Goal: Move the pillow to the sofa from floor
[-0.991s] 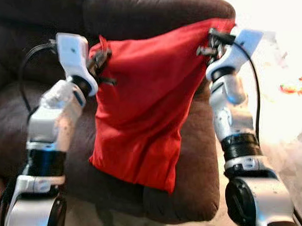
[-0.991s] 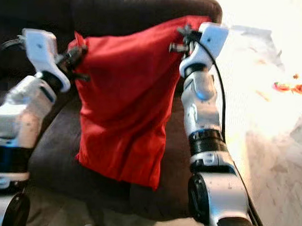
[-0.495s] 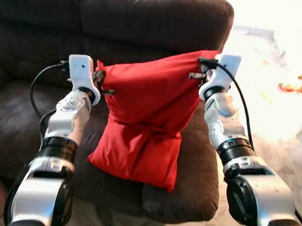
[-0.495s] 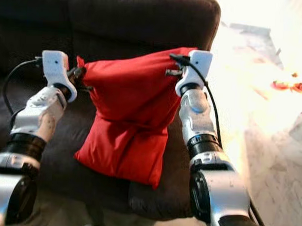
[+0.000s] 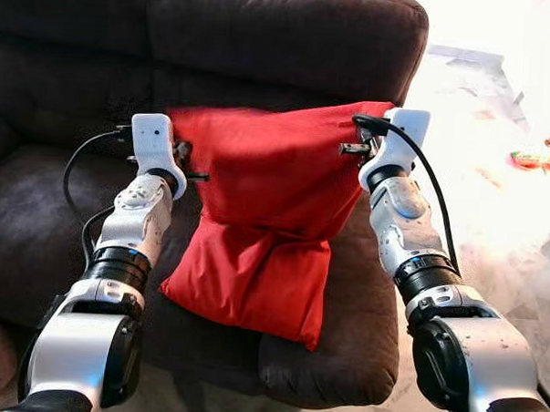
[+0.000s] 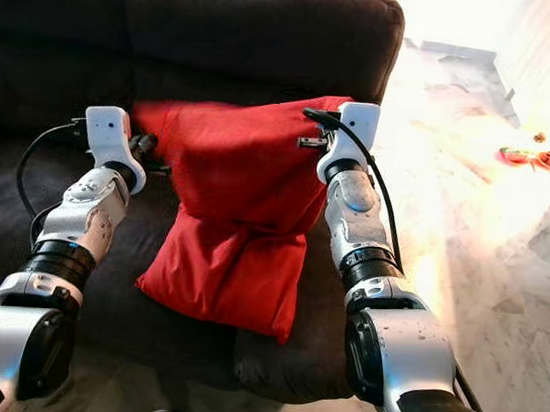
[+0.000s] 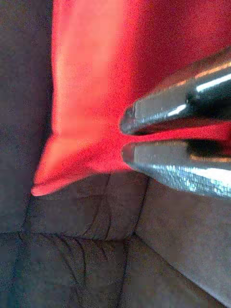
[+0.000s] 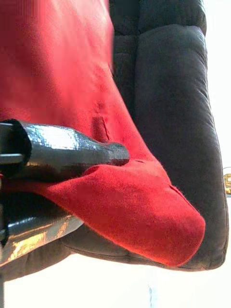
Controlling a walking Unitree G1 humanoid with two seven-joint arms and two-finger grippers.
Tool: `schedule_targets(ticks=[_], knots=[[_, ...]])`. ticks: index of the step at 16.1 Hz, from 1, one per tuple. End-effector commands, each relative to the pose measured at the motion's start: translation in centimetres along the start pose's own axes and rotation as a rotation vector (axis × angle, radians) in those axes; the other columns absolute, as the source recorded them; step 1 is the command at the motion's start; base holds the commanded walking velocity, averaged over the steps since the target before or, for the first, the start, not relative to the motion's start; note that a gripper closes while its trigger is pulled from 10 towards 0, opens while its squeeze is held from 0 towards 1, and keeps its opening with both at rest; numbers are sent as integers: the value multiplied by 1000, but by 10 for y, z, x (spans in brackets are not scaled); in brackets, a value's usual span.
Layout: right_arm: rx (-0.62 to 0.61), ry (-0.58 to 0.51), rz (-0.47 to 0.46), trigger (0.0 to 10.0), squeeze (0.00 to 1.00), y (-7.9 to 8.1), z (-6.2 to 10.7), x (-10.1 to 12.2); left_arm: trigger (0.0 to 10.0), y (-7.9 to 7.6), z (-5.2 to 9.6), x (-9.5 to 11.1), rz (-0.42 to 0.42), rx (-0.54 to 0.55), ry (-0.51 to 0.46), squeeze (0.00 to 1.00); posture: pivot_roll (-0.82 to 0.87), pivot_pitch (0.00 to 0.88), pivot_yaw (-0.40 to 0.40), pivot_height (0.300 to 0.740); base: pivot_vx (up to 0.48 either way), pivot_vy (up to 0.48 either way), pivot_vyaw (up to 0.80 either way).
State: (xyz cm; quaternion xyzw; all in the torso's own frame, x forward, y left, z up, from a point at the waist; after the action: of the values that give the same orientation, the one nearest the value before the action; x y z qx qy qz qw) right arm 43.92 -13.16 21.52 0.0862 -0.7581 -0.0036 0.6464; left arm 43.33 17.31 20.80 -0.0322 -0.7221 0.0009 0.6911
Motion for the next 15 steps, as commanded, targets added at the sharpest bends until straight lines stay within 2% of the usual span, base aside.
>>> schedule_targets(ticks=[1,5,9,10,11,13,15], knots=[[-1,-25,-2,10000,1000,-2,-2,7,10000,-3,-3,4,-2,-4,-14,1000,98,135,-65,740,0,0,0],[12,-40,7,10000,1000,0,-3,10,10000,-3,-4,7,-3,0,-30,1000,96,137,-66,740,0,0,0],[2,-57,18,10000,1000,-3,-4,15,10000,-6,-3,24,-14,-3,-110,1000,100,143,-71,740,0,0,0],[0,-59,26,10000,431,-2,-4,16,10000,-7,-2,27,-27,-2,-128,1000,101,144,-72,740,0,0,0],[1,-69,25,10000,0,-1,-5,18,10000,-6,0,29,-43,3,-141,0,98,145,-70,740,0,0,0],[8,-106,46,10000,0,2,-3,22,10000,-2,7,29,-99,8,-175,0,97,145,-69,740,0,0,0],[-8,-118,45,10000,0,-4,3,18,10000,-6,17,25,-111,-14,-207,0,96,146,-67,740,0,0,0]])
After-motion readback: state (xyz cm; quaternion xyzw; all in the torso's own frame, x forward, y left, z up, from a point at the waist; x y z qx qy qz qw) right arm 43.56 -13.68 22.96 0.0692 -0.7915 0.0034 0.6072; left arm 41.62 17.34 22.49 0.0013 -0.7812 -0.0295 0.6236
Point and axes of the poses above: a point about 5 cm out from each wrist's last joint towards the gripper, its own z axis pointing back from the gripper into the wrist, its own x axis along the axis of the wrist's last joint, y = z × x, the point moved 3 cm from there along -z, pointing out of the wrist towards the gripper, and after that the axes turned 2 degrees about -z, right-handed, at the moved point
